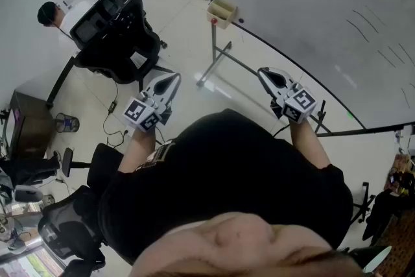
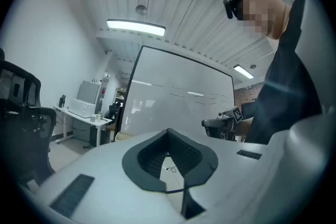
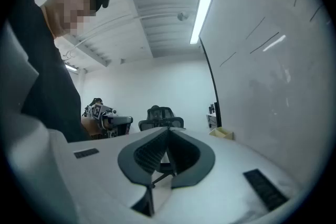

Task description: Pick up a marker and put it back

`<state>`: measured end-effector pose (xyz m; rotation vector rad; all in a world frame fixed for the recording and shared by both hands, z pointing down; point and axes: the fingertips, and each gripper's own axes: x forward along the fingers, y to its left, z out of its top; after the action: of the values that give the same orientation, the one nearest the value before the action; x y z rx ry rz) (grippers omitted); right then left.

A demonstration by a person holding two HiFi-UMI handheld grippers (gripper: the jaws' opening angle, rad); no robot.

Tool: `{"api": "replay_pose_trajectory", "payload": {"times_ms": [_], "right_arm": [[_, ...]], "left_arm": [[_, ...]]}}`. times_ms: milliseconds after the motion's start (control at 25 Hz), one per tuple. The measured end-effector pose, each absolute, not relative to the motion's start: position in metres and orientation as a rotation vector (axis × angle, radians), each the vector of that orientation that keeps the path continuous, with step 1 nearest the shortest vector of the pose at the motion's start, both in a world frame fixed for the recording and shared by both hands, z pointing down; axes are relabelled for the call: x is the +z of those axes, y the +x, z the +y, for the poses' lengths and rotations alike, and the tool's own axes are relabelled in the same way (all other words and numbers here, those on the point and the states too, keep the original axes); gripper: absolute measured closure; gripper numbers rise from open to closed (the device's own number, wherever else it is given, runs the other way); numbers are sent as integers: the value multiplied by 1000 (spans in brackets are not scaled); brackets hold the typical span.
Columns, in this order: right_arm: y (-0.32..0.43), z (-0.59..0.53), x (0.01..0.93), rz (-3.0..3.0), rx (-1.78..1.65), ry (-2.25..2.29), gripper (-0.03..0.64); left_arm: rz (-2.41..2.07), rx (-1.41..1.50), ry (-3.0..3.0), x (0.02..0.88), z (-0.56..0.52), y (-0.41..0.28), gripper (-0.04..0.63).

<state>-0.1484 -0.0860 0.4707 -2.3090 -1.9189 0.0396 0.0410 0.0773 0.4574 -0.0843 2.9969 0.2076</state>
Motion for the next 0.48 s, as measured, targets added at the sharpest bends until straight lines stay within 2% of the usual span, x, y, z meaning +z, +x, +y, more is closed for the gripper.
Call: {"api": "replay_pose_trajectory", "payload": {"times_ms": [80,480], "right_arm": [[-155,-94,474,-1915,16,-2311,581],[-197,-106,461,-1864,-231,-2319,580]], "left_arm": [[3002,209,-97,457,68,33,592],[2980,198,-124,455,21,-17,592]]}}
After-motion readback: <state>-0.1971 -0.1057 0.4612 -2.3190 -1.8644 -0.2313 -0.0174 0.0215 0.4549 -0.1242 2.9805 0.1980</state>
